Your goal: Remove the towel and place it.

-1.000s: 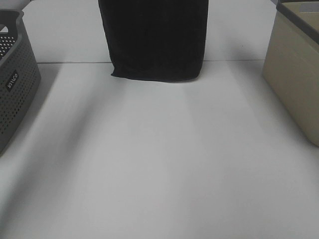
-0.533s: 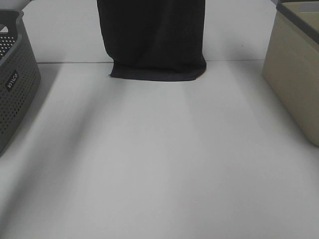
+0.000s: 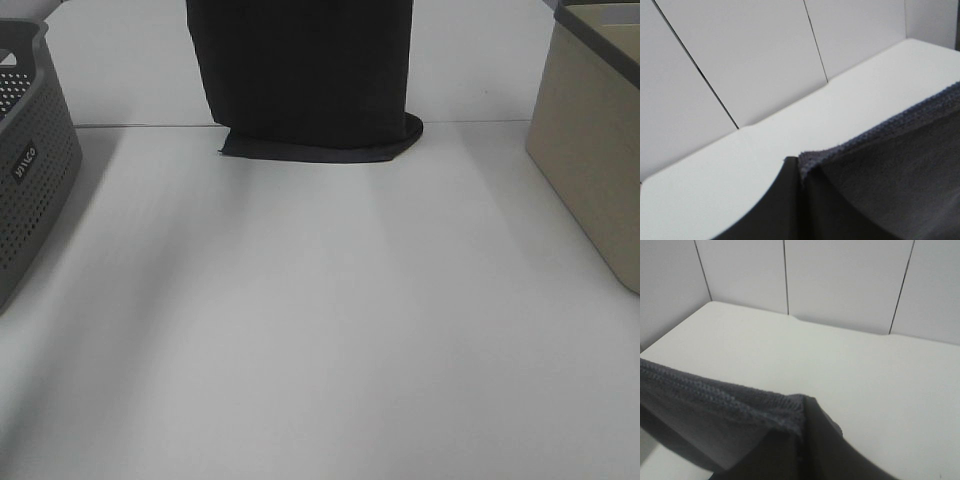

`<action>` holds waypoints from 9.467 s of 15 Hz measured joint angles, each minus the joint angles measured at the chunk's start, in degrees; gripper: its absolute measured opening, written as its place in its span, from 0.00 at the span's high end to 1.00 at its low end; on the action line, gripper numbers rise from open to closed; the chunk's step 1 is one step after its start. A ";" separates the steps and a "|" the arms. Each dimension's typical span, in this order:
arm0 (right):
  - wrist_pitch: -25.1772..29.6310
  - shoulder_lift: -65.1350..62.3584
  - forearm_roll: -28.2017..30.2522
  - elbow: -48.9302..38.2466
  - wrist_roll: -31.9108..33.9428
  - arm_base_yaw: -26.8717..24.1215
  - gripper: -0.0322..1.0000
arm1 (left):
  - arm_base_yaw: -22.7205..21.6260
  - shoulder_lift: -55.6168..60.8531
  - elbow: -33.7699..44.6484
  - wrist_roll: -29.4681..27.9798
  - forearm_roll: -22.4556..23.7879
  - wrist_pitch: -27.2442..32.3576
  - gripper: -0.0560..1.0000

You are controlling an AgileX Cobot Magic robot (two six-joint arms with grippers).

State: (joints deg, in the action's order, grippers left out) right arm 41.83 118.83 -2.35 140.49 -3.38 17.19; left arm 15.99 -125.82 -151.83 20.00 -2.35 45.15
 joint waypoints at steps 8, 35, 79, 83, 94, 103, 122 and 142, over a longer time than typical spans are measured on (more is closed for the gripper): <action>28.02 -6.88 -6.13 -0.11 0.06 -0.06 0.95 | 0.23 4.87 -0.11 -5.96 -6.88 24.29 0.95; 28.02 -60.50 -18.74 -67.09 2.58 0.11 0.95 | 18.68 60.10 76.72 -25.10 -10.43 21.03 0.95; 10.77 -34.78 -4.24 -41.94 0.97 1.32 0.95 | 12.83 38.33 46.41 -22.46 12.61 15.18 0.95; 8.54 -20.97 -1.26 -23.38 -5.04 1.32 0.95 | 7.96 31.97 40.45 -20.51 16.56 1.83 0.95; -35.18 0.06 5.84 -3.78 -8.42 -2.35 0.95 | 2.64 4.13 11.00 -19.14 31.05 -32.89 0.95; -53.29 7.16 3.61 0.34 -2.86 -4.93 0.95 | 0.23 -6.82 0.23 -19.08 34.95 -52.77 0.95; -50.19 11.29 6.99 0.52 1.15 -3.15 0.95 | -3.78 -10.43 0.23 -25.10 34.21 -49.50 0.95; 27.85 -13.41 -11.80 -11.92 -2.86 -4.76 0.95 | 1.15 14.44 20.11 -12.43 -4.53 23.61 0.95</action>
State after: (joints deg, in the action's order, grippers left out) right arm 69.67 105.42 -14.15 128.57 -6.25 12.43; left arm 17.13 -111.38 -131.72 7.56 -6.88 68.75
